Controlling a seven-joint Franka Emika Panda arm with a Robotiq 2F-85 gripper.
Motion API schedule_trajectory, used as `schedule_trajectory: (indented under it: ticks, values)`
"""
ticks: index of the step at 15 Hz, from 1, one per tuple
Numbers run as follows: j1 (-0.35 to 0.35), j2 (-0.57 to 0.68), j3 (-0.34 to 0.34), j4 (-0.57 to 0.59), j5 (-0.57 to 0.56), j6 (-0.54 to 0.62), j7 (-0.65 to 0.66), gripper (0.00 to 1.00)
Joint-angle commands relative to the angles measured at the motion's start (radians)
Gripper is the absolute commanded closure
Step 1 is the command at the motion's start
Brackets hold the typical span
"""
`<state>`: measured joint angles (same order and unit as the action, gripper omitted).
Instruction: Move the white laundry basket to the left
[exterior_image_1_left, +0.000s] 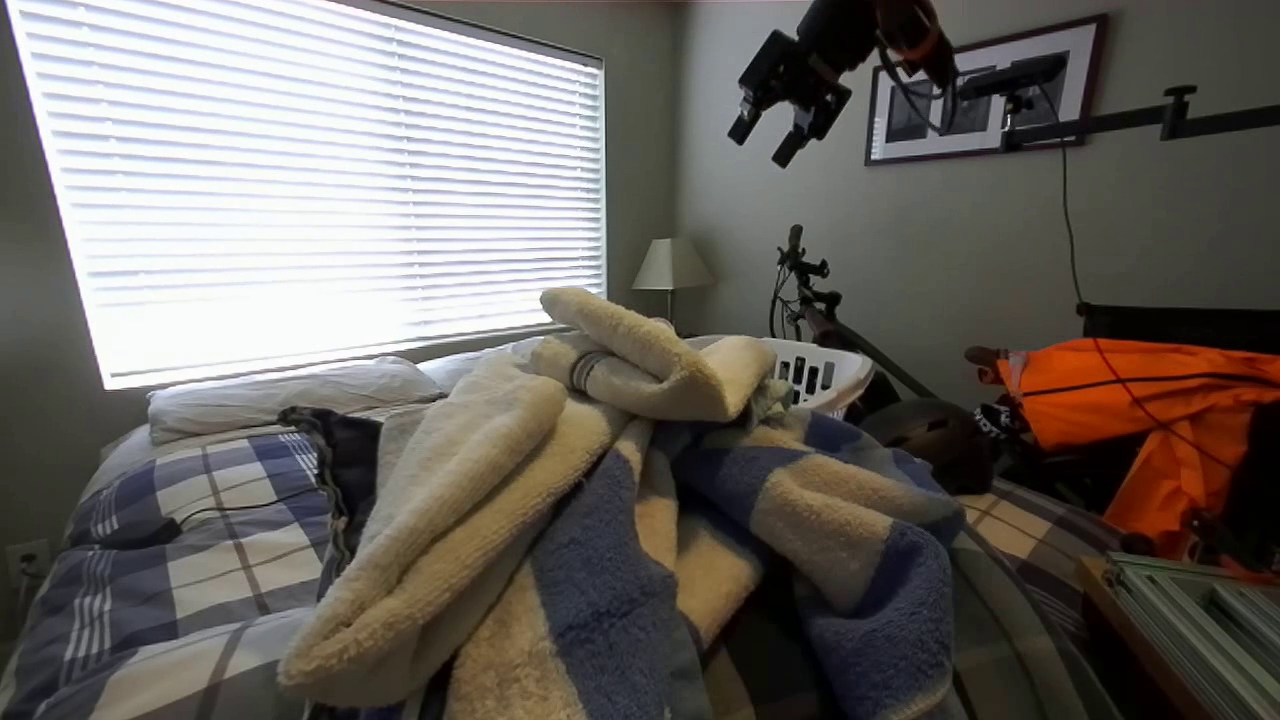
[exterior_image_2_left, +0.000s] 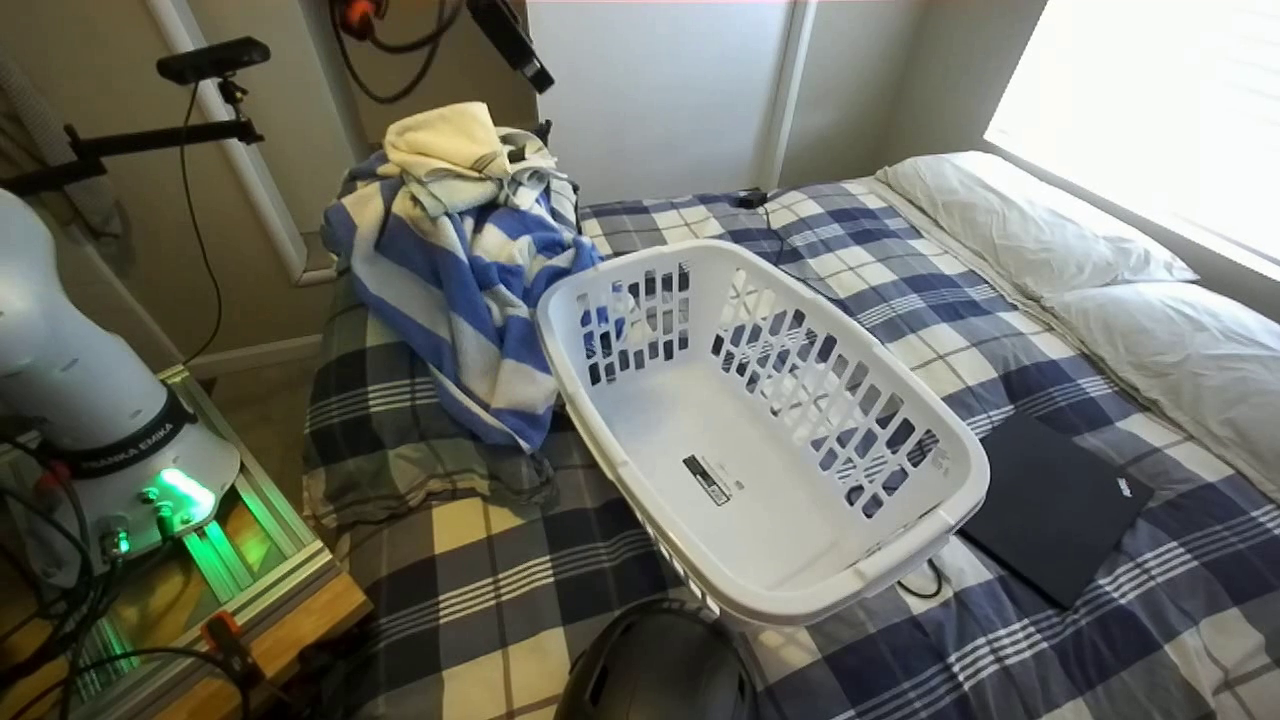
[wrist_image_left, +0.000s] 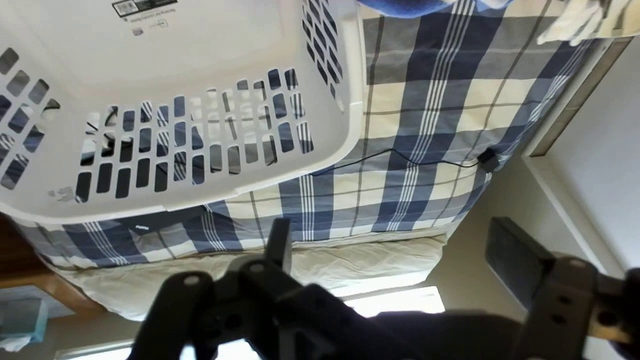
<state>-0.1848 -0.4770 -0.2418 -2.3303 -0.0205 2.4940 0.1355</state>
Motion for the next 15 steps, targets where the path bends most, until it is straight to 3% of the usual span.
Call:
schedule_trajectory:
  ticks: [1, 4, 5, 12, 15]
  values:
    - [-0.005, 0.109, -0.054, -0.012, 0.104, 0.063, -0.046, 0.00]
    - [-0.027, 0.194, -0.069, -0.023, 0.154, 0.094, -0.017, 0.00]
    - [-0.031, 0.147, -0.051, -0.023, 0.127, 0.053, -0.036, 0.00]
    - [-0.041, 0.202, -0.055, -0.020, 0.140, 0.082, -0.028, 0.00]
    - [-0.055, 0.233, -0.090, 0.005, 0.210, 0.221, -0.011, 0.00]
